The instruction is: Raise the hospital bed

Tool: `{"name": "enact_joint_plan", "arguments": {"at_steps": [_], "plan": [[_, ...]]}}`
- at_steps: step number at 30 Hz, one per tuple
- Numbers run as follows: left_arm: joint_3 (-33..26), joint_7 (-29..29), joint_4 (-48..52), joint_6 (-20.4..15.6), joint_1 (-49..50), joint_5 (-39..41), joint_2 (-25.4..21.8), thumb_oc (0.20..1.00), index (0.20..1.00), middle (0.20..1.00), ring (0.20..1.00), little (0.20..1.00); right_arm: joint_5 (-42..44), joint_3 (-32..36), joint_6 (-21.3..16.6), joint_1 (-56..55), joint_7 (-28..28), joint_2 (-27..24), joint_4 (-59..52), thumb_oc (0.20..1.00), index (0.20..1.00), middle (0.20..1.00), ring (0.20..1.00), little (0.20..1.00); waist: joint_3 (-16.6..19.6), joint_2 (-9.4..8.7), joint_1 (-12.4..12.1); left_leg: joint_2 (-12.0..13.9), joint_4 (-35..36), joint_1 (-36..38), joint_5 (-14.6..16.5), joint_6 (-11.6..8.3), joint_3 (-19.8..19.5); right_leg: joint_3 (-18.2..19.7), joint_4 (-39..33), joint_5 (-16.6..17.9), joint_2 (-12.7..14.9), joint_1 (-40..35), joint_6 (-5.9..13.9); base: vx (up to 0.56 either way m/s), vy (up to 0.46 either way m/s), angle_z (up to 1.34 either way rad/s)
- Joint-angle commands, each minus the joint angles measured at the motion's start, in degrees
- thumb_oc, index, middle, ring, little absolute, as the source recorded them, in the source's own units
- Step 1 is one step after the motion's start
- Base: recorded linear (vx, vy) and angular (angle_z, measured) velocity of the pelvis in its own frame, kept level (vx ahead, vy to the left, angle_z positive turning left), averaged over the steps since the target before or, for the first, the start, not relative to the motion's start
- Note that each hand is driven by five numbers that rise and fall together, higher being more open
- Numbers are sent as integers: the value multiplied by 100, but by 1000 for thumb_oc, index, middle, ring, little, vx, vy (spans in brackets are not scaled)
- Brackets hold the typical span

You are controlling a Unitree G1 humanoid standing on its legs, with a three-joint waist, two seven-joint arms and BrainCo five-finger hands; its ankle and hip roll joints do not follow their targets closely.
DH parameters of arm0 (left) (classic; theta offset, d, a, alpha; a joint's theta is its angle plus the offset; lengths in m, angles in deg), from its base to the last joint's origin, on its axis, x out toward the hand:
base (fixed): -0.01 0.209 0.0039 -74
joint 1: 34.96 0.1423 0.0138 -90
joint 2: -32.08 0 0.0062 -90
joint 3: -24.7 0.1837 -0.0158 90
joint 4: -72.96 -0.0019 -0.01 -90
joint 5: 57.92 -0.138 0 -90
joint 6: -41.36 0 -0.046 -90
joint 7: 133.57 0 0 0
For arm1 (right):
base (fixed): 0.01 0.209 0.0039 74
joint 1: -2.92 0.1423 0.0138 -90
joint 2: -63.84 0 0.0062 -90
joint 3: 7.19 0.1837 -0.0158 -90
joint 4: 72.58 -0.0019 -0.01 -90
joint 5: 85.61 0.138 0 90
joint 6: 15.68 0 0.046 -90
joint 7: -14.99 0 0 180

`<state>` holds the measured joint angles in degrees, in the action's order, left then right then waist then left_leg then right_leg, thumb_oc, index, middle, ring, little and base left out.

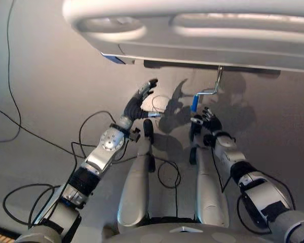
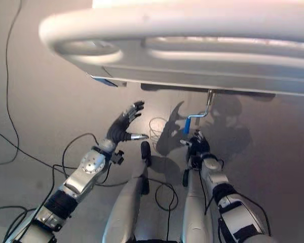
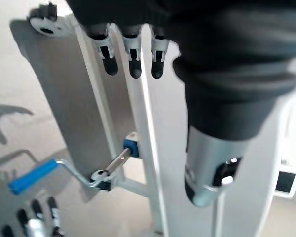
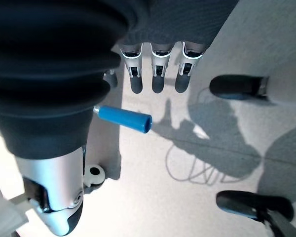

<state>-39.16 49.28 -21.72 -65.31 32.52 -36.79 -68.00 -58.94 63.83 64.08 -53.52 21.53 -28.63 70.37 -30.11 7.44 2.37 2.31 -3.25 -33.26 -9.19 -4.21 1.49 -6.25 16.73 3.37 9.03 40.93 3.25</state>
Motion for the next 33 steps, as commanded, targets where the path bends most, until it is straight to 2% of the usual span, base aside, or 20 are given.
{"name": "enact_joint_plan", "arguments": {"at_steps": [1, 7, 12, 22, 33], "plan": [[-230, -21, 953, -354, 79, 326, -253, 1000, 1000, 1000, 1000, 1000, 192, -99, -206, 135, 91, 75, -365, 1000, 1000, 1000, 1000, 1000, 32, -257, 67, -77, -753, -375, 443, -20, 59, 260, -331, 161, 1, -16, 554, -12, 27, -6], [-317, 114, 1536, -412, -72, 419, -308, 1000, 1000, 1000, 1000, 1000, 456, -109, -198, 541, 100, 47, -302, 1000, 1000, 1000, 1000, 1000, 32, -309, 31, -88, -872, -881, 444, -10, 107, 290, -320, 246, -12, 443, 557, -2, 9, -3], [-345, 176, 1836, -432, -106, 403, -290, 1000, 1000, 1000, 1000, 1000, 618, -148, -202, 637, 65, 28, -366, 1000, 1000, 1000, 1000, 1000, 32, -342, 24, -96, -871, -1018, 469, -9, 104, 265, -351, 240, -21, 559, 550, 0, 0, 0], [-590, 367, 2426, -460, -62, 338, -437, 1000, 1000, 1000, 1000, 1000, 1722, -77, -294, 1039, 17, -44, -802, 1000, 1000, 1000, 1000, 1000, 32, -438, 0, -72, -784, -1230, 444, -42, 71, 209, -473, 262, -32, 720, 533, 8, -1, 1], [-568, 407, 2606, -463, -141, 453, -358, 1000, 1000, 1000, 1000, 1000, 1927, -177, -91, 1804, -27, -249, 17, 1000, 1000, 1000, 1000, 1000, 32, -356, -83, -82, -987, -1546, 528, -33, 29, 188, -357, 192, -25, 952, 487, 3, 3, 0]]}}
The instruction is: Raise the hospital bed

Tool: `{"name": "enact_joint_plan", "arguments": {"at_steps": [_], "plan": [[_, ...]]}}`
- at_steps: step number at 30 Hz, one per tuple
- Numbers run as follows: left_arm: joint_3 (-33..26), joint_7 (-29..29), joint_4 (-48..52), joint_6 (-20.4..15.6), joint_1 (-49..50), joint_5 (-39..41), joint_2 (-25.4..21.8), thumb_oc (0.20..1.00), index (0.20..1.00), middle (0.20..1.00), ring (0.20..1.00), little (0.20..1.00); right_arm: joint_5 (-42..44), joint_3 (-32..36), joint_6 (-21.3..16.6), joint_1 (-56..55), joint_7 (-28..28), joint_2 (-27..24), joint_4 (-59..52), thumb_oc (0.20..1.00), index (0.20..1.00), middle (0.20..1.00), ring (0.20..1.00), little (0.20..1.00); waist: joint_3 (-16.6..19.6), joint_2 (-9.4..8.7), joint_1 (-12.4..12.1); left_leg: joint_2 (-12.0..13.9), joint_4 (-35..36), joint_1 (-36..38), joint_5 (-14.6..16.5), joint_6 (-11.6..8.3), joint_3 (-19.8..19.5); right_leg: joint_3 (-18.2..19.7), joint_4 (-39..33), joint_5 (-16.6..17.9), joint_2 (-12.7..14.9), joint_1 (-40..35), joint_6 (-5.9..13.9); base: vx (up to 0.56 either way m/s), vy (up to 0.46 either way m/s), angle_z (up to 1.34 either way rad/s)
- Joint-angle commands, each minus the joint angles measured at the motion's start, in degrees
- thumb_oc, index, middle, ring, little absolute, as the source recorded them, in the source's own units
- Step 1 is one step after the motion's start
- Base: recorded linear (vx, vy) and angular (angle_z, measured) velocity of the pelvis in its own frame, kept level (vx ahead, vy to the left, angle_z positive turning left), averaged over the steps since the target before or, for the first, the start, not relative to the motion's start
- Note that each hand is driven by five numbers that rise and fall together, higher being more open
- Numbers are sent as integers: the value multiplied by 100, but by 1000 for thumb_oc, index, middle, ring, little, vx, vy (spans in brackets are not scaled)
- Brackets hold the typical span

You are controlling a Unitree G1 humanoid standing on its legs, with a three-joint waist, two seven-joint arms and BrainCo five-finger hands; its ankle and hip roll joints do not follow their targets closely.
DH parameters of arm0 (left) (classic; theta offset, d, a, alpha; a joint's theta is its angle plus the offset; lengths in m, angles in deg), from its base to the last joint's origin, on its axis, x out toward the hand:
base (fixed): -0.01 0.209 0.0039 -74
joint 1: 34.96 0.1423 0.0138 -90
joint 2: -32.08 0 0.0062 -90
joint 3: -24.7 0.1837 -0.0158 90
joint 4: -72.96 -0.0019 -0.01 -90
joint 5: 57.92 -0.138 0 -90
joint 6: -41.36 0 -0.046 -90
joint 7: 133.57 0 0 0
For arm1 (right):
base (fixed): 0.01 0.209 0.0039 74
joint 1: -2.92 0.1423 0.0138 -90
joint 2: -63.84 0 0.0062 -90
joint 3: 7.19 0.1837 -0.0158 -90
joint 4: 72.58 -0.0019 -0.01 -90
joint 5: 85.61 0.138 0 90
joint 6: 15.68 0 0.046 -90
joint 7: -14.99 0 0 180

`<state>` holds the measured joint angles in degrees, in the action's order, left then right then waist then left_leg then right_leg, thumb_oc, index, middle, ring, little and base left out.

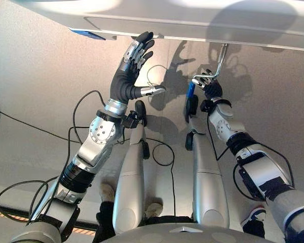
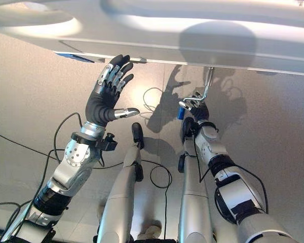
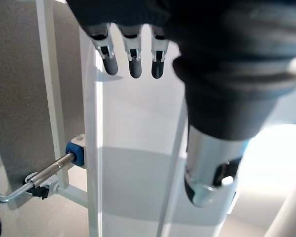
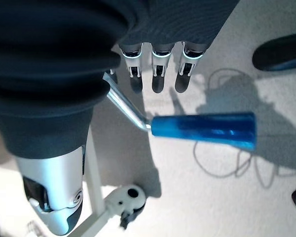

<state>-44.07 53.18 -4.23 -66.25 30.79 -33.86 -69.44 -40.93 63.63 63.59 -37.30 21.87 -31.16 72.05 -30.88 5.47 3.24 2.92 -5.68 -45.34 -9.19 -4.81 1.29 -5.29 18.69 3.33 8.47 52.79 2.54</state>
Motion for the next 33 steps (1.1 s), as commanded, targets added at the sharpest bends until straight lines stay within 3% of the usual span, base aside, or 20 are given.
{"name": "enact_joint_plan", "arguments": {"at_steps": [1, 14, 30, 31, 33], "plan": [[-93, 38, 867, -362, 3, 166, -187, 1000, 1000, 1000, 1000, 1000, 142, -131, -2, 319, -66, -41, 102, 1000, 1000, 1000, 1000, 1000, 109, -124, -191, -163, -743, -399, 534, 22, 50, 82, -558, 189, 39, -186, 555, 0, 0, 0], [-102, 60, 983, -316, -175, 156, -64, 1000, 1000, 1000, 1000, 1000, 0, -144, 302, 594, -294, 64, 1065, 1000, 1000, 1000, 1000, 1000, 109, 56, -308, -191, -831, -666, 596, 68, 72, 106, -486, 144, 76, 97, 564, 14, 16, 2], [-121, 182, 1020, -302, -236, 49, -72, 1000, 1000, 1000, 1000, 1000, -34, -263, 315, 723, -354, 231, 1128, 1000, 1000, 1000, 1000, 1000, 109, 68, -295, -228, -830, -732, 618, 85, 118, 160, -537, 180, 79, 153, 587, 1, 2, 0], [-136, 185, 1038, -307, -220, 40, -76, 1000, 1000, 1000, 1000, 1000, 52, -267, 302, 742, -386, 235, 1056, 200, 200, 200, 200, 200, 109, 66, -294, -225, -823, -726, 622, 86, 126, 167, -550, 181, 83, 143, 596, 0, 0, 0], [-148, 180, 1050, -312, -177, 36, -85, 1000, 1000, 1000, 1000, 1000, 72, -281, 283, 760, -388, 239, 1008, 200, 200, 200, 200, 200, 109, 70, -294, -223, -820, -716, 624, 87, 133, 180, -545, 179, 77, 153, 596, 0, 0, 0]]}}
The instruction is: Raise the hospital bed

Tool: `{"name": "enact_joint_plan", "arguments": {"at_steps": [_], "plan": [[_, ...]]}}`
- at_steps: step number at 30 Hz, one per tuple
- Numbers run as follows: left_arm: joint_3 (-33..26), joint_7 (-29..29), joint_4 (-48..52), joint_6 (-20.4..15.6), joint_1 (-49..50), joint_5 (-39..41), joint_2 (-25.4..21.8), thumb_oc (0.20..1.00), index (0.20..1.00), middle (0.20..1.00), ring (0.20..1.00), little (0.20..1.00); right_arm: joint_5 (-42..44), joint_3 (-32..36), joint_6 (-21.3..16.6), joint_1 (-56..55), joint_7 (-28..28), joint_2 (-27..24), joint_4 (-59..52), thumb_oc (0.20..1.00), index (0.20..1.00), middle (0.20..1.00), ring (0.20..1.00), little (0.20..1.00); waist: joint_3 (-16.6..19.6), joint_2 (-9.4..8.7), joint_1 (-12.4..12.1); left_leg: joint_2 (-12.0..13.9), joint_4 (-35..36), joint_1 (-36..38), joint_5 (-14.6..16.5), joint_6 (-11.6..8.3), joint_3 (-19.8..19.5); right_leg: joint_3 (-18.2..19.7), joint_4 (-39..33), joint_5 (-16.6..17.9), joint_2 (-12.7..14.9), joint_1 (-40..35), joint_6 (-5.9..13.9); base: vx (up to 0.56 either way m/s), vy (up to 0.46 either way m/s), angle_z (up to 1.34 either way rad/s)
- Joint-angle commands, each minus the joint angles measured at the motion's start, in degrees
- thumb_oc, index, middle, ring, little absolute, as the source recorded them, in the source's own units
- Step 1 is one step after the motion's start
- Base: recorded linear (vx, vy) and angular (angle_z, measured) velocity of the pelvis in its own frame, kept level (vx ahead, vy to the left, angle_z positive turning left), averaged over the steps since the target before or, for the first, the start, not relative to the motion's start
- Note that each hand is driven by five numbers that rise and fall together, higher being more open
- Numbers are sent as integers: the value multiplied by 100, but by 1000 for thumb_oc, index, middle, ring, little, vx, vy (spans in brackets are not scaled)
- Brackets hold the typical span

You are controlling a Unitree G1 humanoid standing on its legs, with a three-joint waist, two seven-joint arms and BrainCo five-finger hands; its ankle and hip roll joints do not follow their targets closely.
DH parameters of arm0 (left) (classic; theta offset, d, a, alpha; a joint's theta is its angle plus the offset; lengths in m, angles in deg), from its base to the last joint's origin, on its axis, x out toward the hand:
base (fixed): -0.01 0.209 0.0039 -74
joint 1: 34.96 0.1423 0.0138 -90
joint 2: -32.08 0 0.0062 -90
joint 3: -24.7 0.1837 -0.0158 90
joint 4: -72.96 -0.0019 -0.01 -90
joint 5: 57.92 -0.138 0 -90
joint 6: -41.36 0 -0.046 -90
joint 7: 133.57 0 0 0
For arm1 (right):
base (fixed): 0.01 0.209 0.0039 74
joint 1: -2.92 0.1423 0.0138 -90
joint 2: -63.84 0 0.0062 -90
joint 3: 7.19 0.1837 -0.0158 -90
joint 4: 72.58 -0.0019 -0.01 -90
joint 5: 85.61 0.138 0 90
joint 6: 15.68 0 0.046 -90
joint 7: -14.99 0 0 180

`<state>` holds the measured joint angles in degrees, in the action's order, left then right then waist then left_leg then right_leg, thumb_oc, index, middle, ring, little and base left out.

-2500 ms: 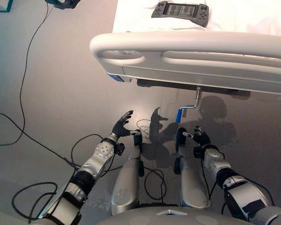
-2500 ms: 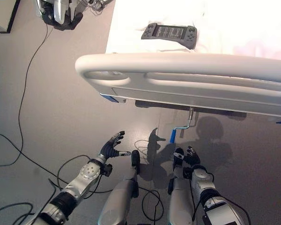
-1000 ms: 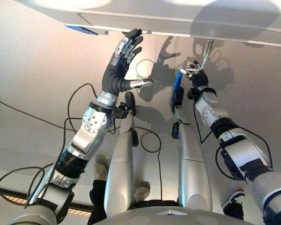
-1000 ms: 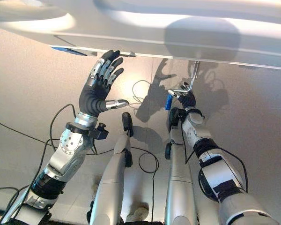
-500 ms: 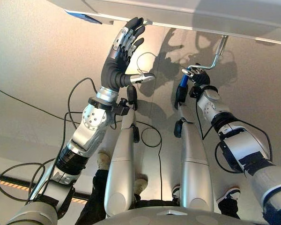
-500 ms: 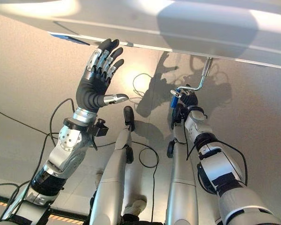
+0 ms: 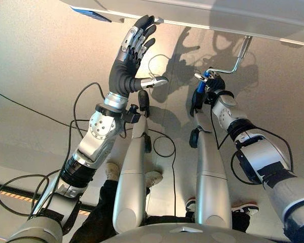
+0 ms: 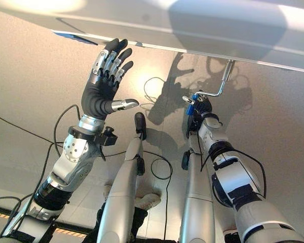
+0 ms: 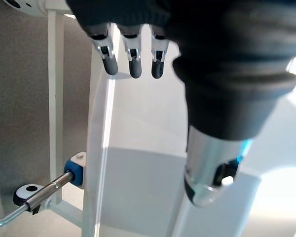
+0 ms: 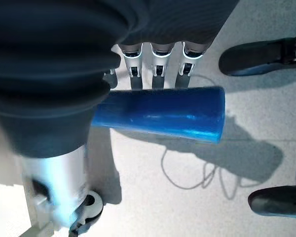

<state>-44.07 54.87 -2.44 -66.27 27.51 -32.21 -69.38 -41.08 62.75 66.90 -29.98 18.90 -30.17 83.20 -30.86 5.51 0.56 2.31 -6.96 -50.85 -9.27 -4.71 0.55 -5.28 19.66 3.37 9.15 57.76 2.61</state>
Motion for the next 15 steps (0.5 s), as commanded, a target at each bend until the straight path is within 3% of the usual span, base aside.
{"name": "enact_joint_plan", "arguments": {"at_steps": [1, 15], "plan": [[-150, 22, 871, -307, 163, -143, -95, 1000, 1000, 1000, 1000, 1000, 113, -200, -67, 42, -82, 152, -151, 200, 200, 200, 200, 200, 107, 66, -20, -160, -703, -166, 632, 79, 211, 191, -628, 173, 6, -333, 590, 0, 0, 0], [-142, 108, 888, -306, 215, -180, -121, 1000, 1000, 1000, 1000, 1000, 107, -454, -98, 87, -104, 309, -506, 200, 200, 200, 200, 200, 107, 22, 8, -157, -696, -142, 638, 88, 221, 188, -631, 193, -1, -358, 614, 0, 0, 0]]}}
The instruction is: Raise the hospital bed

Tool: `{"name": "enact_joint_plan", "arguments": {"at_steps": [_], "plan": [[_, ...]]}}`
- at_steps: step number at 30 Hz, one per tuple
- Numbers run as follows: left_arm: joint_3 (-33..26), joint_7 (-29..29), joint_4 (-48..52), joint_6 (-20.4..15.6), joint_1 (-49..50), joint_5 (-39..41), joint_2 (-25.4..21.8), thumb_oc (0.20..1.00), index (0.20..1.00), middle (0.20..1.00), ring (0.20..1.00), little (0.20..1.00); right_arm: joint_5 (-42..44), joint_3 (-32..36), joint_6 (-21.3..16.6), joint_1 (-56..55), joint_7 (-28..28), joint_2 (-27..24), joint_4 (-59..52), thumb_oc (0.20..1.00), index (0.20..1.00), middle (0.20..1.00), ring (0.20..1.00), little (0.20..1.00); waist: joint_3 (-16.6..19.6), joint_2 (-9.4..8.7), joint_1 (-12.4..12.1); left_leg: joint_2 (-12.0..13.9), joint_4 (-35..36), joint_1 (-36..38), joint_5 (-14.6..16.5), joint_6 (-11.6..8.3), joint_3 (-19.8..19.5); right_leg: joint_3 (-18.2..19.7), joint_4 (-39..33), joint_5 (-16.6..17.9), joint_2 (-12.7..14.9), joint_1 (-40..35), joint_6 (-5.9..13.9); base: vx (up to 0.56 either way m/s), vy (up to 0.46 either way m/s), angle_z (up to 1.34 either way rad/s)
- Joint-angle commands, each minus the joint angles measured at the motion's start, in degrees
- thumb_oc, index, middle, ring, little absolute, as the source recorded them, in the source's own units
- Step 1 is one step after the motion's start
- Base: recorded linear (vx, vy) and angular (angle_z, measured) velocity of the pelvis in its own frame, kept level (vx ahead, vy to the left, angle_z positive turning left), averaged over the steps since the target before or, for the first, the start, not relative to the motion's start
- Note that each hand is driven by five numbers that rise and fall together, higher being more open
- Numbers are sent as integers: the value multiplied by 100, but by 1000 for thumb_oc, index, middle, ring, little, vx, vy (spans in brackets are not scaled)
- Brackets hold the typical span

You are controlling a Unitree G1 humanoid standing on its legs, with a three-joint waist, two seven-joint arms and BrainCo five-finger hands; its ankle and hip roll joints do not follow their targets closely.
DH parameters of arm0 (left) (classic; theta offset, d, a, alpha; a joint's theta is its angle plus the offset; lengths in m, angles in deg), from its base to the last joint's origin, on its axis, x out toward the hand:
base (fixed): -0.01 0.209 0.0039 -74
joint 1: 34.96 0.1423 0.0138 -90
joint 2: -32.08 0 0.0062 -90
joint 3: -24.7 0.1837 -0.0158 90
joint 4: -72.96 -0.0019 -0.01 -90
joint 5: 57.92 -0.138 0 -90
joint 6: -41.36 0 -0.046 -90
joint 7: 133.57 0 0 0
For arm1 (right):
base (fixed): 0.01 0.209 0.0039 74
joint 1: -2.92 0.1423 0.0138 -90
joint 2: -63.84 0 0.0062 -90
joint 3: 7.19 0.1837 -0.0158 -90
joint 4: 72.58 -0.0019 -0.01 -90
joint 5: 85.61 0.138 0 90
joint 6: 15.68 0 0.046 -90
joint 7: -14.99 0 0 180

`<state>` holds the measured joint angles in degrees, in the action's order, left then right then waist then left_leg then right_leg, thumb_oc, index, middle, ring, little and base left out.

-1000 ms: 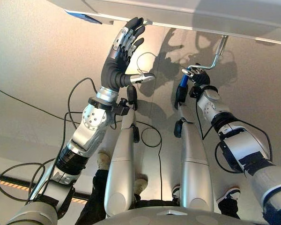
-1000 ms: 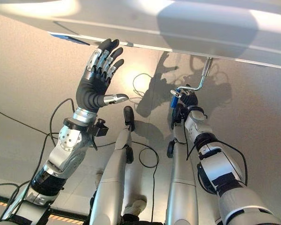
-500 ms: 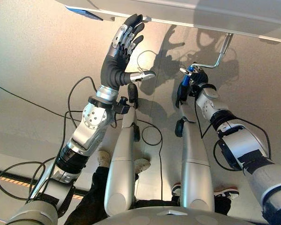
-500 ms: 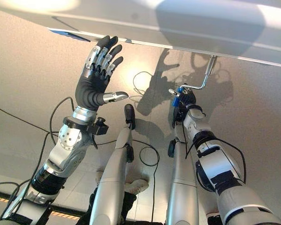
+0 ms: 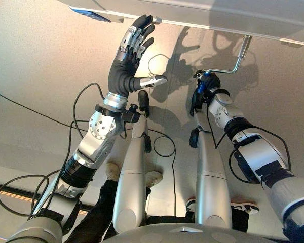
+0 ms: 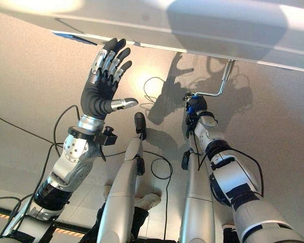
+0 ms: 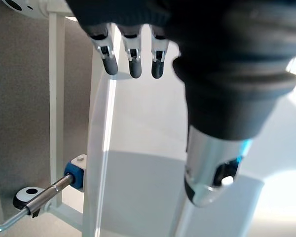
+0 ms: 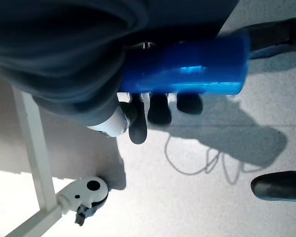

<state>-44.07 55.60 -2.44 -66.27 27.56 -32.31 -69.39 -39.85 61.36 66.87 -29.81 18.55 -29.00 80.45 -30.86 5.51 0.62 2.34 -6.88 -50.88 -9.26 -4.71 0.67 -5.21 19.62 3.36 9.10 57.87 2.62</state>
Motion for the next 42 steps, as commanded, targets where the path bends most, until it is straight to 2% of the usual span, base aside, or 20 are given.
{"name": "enact_joint_plan", "arguments": {"at_steps": [1, 6, 10, 11, 12, 14, 16, 17, 18, 20, 21, 24, 33, 35, 37, 39, 41, 42], "plan": [[-151, 38, 894, -303, 229, -168, -116, 1000, 1000, 1000, 1000, 1000, -55, -344, -101, 79, -65, 213, -295, 200, 200, 200, 200, 200, 107, 18, 0, -160, -697, -135, 635, 85, 209, 178, -636, 197, 4, -373, 614, 0, 0, 0], [-211, 74, 850, -295, 281, -137, -86, 1000, 1000, 1000, 1000, 1000, -153, -581, -112, 46, -83, 305, -813, 200, 200, 200, 200, 200, 107, -15, 23, -161, -679, -123, 623, 84, 235, 190, -645, 214, -12, -365, 627, 0, 0, 0], [-411, 191, 795, -309, 385, -73, -95, 1000, 1000, 1000, 1000, 1000, 87, -872, -310, -190, -114, 255, -2446, 200, 200, 200, 200, 200, 107, -115, 80, -139, -638, -91, 599, 74, 246, 224, -684, 254, -39, -362, 637, -6, -11, -2], [-413, 189, 798, -307, 393, -72, -93, 1000, 1000, 1000, 1000, 1000, 83, -877, -303, -204, -104, 252, -2466, 200, 200, 200, 200, 200, 107, -116, 81, -140, -634, -83, 598, 74, 250, 228, -684, 254, -38, -366, 638, -4, -31, -4], [-482, 208, 793, -329, 462, -5, -90, 1000, 1000, 1000, 1000, 1000, 227, -938, -381, -470, -190, 88, -3268, 200, 200, 200, 200, 200, 107, -167, 121, -122, -640, -80, 584, 70, 257, 240, -689, 269, -35, -369, 642, -6, -29, -3], [-505, 226, 776, -336, 472, 17, -95, 1000, 1000, 1000, 1000, 1000, 254, -945, -405, -606, -210, -39, -3635, 200, 200, 200, 200, 200, 107, -175, 134, -123, -647, -68, 579, 71, 264, 252, -691, 275, -39, -378, 646, 0, 0, 0], [-635, 266, 817, -376, 586, 37, -123, 1000, 1000, 1000, 1000, 1000, 486, -868, -562, -1043, -389, -372, -4764, 200, 200, 200, 200, 200, 107, -189, 178, -112, -635, -36, 576, 76, 273, 265, -692, 274, -49, -387, 653, -7, -25, -3], [-631, 266, 819, -375, 589, 37, -120, 1000, 1000, 1000, 1000, 1000, 484, -866, -558, -1055, -385, -378, -4777, 200, 200, 200, 200, 200, 107, -186, 176, -112, -634, -31, 577, 76, 273, 265, -692, 274, -49, -391, 653, -7, -32, -4], [-748, 256, 888, -405, 693, 56, -147, 1000, 1000, 1000, 1000, 1000, 588, -710, -661, -1368, -505, -617, -5469, 200, 200, 200, 200, 200, 107, -186, 210, -99, -626, -7, 576, 69, 284, 280, -687, 275, -50, -392, 660, -9, -33, -3], [-786, 242, 925, -424, 739, 85, -144, 1000, 1000, 1000, 1000, 1000, 765, -592, -732, -1586, -588, -719, -5778, 200, 200, 200, 200, 200, 107, -187, 228, -97, -619, 15, 575, 67, 293, 291, -687, 278, -58, -403, 666, -9, -32, -3], [-917, 222, 961, -452, 847, 113, -157, 1000, 1000, 1000, 1000, 1000, 921, -402, -810, -1947, -724, -903, -6374, 200, 200, 200, 200, 200, 107, -194, 271, -89, -615, 32, 571, 61, 311, 315, -685, 280, -72, -404, 672, -12, -29, -3], [-1102, 190, 1025, -490, 1018, 104, -182, 1000, 1000, 1000, 1000, 1000, 1229, 6, -948, -2523, -956, -1131, -7072, 200, 200, 200, 200, 200, 107, -210, 329, -68, -585, 95, 563, 47, 333, 350, -694, 279, -94, -458, 682, -13, -29, -6], [-1538, 53, 1164, -602, 1430, 161, -172, 1000, 1000, 1000, 1000, 1000, 1517, 1146, -1386, -3442, -1099, -1344, -8015, 200, 200, 200, 200, 200, 107, -297, 481, 4, -452, 343, 552, 9, 447, 444, -708, 277, -203, -553, 690, -10, -40, -5], [-1677, -2, 1206, -648, 1527, 195, -156, 1000, 1000, 1000, 1000, 1000, 1393, 1677, -1632, -3692, -896, -1315, -7998, 200, 200, 200, 200, 200, 107, -323, 537, 40, -408, 421, 543, -14, 461, 467, -694, 249, -247, -575, 683, -9, -61, -6], [-1717, -14, 1213, -653, 1560, 199, -126, 1000, 1000, 1000, 1000, 1000, 1372, 1898, -1770, -3734, -755, -1195, -7941, 200, 200, 200, 200, 200, 107, -325, 555, 51, -381, 461, 542, -20, 466, 469, -681, 232, -264, -595, 678, -3, -44, -6], [-1808, -68, 1216, -694, 1591, 257, -67, 1000, 1000, 1000, 1000, 1000, 1018, 2423, -2057, -3857, -250, -1004, -7634, 200, 200, 200, 200, 200, 107, -333, 600, 77, -325, 534, 544, -34, 464, 485, -656, 198, -297, -602, 672, 3, -69, -5], [-1807, -80, 1201, -715, 1587, 283, -52, 1000, 1000, 1000, 1000, 1000, 986, 2553, -2153, -3864, -97, -900, -7506, 200, 200, 200, 200, 200, 107, -331, 606, 83, -310, 554, 547, -34, 457, 495, -633, 186, -312, -590, 670, 4, -40, -5], [-1831, -64, 1188, -760, 1573, 322, 10, 1000, 1000, 1000, 1000, 1000, 557, 2890, -2380, -3821, 326, -777, -7197, 200, 200, 200, 200, 200, 107, -301, 619, 90, -290, 579, 553, -41, 451, 496, -600, 151, -323, -579, 661, 6, -43, -4]]}}
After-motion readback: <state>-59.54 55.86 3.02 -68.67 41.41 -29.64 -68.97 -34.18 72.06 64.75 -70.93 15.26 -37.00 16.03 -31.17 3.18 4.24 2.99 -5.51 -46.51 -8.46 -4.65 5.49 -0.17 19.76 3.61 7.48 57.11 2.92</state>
